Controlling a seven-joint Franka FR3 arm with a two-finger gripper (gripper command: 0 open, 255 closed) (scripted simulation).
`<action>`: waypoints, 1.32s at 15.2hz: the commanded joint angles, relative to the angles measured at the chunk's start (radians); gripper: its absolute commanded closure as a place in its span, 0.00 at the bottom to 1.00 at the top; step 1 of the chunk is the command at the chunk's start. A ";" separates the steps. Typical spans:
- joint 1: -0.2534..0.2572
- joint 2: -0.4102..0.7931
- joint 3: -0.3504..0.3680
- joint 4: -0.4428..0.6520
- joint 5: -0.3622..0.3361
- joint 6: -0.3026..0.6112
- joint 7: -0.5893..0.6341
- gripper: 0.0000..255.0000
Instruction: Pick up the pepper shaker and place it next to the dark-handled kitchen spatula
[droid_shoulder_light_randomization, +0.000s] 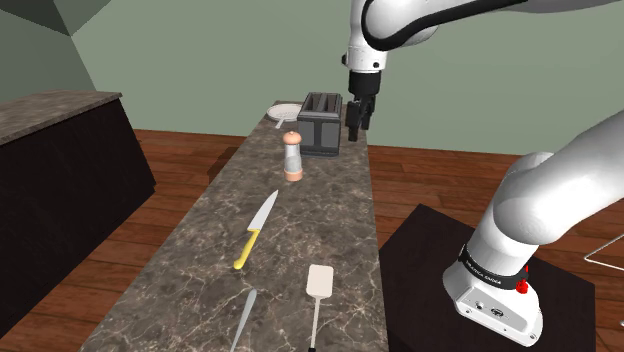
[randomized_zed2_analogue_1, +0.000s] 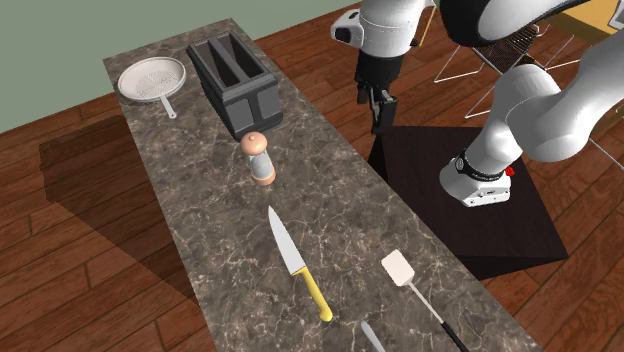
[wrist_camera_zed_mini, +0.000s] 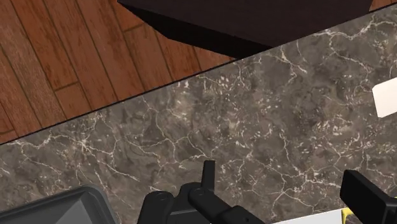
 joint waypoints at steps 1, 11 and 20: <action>-0.002 0.075 0.000 0.038 -0.005 0.051 -0.008 0.00; -0.014 0.436 -0.006 0.294 -0.034 0.219 -0.049 0.00; -0.016 0.738 -0.008 0.605 -0.057 0.261 -0.074 0.00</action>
